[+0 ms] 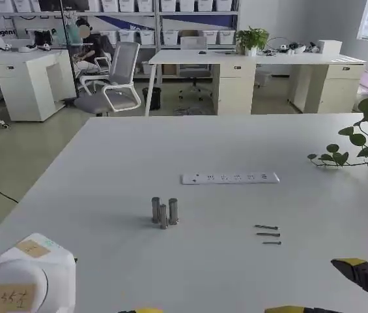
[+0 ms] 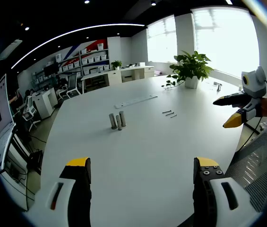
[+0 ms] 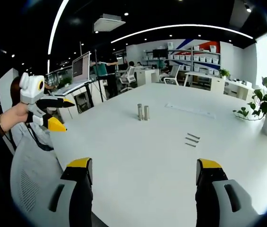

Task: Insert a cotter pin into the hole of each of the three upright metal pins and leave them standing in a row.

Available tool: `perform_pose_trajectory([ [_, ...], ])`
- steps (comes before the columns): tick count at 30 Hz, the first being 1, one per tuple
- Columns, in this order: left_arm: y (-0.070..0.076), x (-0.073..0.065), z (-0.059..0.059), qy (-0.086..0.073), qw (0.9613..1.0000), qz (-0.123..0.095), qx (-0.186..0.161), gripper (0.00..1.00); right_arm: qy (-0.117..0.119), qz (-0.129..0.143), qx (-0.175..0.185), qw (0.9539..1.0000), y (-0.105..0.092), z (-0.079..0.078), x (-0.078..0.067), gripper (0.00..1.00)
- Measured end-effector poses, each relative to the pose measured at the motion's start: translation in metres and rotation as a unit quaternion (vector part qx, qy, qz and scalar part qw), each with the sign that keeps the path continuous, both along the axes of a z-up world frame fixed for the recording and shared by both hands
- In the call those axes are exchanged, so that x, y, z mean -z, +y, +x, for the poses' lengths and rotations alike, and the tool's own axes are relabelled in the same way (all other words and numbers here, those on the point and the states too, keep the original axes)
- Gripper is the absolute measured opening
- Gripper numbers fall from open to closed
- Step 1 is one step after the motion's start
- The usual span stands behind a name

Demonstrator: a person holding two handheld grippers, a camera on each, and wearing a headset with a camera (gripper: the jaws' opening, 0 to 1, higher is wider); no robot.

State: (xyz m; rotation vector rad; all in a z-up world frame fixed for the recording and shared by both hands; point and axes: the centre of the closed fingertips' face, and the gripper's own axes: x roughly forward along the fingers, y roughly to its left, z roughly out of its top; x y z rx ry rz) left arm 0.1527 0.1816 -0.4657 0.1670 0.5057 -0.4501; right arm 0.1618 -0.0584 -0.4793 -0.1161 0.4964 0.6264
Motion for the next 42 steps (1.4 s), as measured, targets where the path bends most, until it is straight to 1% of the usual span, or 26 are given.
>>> perform_pose_trajectory([
  [5, 0.0006, -0.0001, 0.0, 0.0, 1.0, 0.005, 0.001, 0.89, -0.003, 0.002, 0.001, 1.0, -0.0009, 0.0015, -0.0022, 0.86],
  [9, -0.0004, 0.0005, 0.0011, 0.001, 1.0, -0.002, 0.0, 0.88, -0.003, 0.002, 0.001, 1.0, -0.0016, 0.002, -0.0023, 0.86],
  [13, 0.0019, 0.0025, 0.0024, 0.003, 1.0, 0.002, -0.004, 0.87, -0.004, 0.002, 0.001, 1.0, -0.0023, 0.0022, -0.0026, 0.86],
  [16, 0.0025, 0.0022, 0.0028, 0.002, 1.0, -0.001, -0.006, 0.87, -0.004, 0.004, 0.002, 1.0, -0.0028, 0.003, -0.0026, 0.85],
  [19, 0.0038, 0.0019, 0.0029, 0.001, 1.0, 0.001, -0.007, 0.87, -0.006, 0.005, 0.002, 1.0, -0.0024, 0.0035, -0.0023, 0.85],
  [24, 0.0039, 0.0, 0.0025, -0.004, 1.0, -0.001, -0.007, 0.86, 0.0, 0.01, 0.001, 0.9999, -0.0014, 0.0021, -0.0011, 0.85],
  [26, 0.0034, 0.0004, 0.0021, -0.002, 1.0, -0.003, -0.008, 0.86, 0.001, 0.009, 0.001, 1.0, -0.0016, 0.0012, -0.0006, 0.85],
  [30, 0.0023, 0.0008, 0.0019, -0.004, 1.0, 0.0, -0.007, 0.86, 0.0, 0.011, 0.003, 0.9999, -0.0028, 0.0011, -0.0013, 0.84],
  [32, 0.0026, 0.0007, 0.0019, -0.005, 1.0, 0.0, -0.008, 0.85, -0.005, 0.014, 0.005, 0.9999, -0.0037, 0.0023, -0.0032, 0.82],
  [37, 0.0045, -0.0008, 0.0011, -0.01, 0.9999, -0.001, -0.011, 0.84, -0.008, 0.019, 0.009, 0.9997, -0.0048, 0.0039, -0.0055, 0.8],
  [42, 0.0068, 0.0005, 0.0004, -0.009, 0.9999, 0.002, -0.014, 0.83, -0.007, 0.025, 0.009, 0.9996, -0.0046, 0.0041, -0.0052, 0.79],
])
